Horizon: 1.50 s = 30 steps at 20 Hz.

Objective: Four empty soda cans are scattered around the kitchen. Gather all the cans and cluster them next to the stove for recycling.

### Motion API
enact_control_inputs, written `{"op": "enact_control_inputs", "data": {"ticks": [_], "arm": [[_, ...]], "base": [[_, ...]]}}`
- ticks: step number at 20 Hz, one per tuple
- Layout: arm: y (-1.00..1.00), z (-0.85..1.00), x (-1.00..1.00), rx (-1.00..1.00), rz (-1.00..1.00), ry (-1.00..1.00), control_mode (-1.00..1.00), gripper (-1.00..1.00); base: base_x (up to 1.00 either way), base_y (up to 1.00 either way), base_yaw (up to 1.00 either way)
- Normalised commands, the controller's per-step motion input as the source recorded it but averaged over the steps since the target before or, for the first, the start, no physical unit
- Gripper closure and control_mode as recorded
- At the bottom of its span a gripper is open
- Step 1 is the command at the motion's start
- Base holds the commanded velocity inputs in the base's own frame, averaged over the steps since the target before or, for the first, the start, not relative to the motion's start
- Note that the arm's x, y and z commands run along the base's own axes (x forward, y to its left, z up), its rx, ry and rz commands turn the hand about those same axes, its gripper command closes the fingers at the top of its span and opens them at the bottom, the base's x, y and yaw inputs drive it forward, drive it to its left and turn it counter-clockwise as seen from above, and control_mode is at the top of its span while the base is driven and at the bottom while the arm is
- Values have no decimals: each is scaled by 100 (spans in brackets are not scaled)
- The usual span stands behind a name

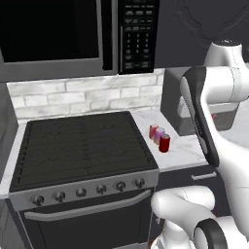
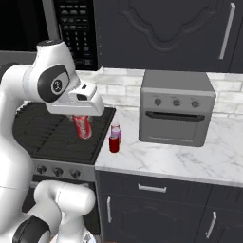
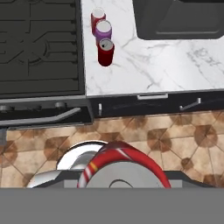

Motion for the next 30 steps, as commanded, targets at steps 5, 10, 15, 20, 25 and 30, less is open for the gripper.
{"op": "enact_control_inputs", "data": {"ticks": [5, 10, 15, 20, 25, 30], "arm": [[0, 0, 0, 0, 0, 0, 100, 100], [0, 0, 0, 0, 0, 0, 100, 100], [0, 0, 0, 0, 0, 0, 100, 100], [0, -40, 4, 0, 0, 0, -100, 100], [0, -53, 9, 0, 0, 0, -100, 100], [0, -48, 10, 0, 0, 0, -100, 100]], "base": [[58, 2, 0], [29, 0, 0], [4, 0, 0], [0, 0, 0], [0, 0, 0], [0, 0, 0]]}}
